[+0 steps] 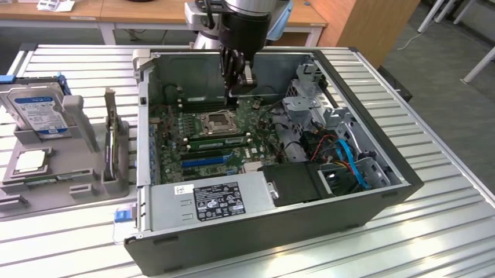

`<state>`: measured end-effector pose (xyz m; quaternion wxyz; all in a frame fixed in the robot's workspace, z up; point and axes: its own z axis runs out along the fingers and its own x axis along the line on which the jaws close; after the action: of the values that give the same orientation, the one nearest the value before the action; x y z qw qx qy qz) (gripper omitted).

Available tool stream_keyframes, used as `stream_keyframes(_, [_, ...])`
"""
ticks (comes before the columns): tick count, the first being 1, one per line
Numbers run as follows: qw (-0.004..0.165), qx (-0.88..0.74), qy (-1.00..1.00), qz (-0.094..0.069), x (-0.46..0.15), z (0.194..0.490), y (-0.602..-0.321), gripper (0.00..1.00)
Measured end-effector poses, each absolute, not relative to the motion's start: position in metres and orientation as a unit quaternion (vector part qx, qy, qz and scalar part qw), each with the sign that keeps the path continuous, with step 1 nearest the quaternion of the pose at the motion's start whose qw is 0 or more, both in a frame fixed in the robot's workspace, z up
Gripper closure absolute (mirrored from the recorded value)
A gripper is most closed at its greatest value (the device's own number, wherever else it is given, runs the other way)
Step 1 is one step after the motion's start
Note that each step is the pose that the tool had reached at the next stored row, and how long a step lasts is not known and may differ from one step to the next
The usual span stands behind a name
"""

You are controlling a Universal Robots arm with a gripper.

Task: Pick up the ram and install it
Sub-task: 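Press down the ram until it locks into place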

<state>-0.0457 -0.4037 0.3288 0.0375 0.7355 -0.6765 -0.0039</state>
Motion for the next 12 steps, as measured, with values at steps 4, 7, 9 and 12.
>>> stream_keyframes(4, [0.038, 0.736, -0.676, -0.004, -0.0457, 0.3288, -0.4037, 0.89])
stream_keyframes(7, [0.037, 0.736, -0.676, -0.003, -0.0474, 0.3287, -0.4036, 0.89])
stream_keyframes(9, [0.037, 0.736, -0.676, -0.003, -0.0477, 0.3288, -0.4036, 0.89])
stream_keyframes(12, [0.036, 0.727, -0.686, -0.004, -0.0478, 0.3287, -0.4037, 0.89])
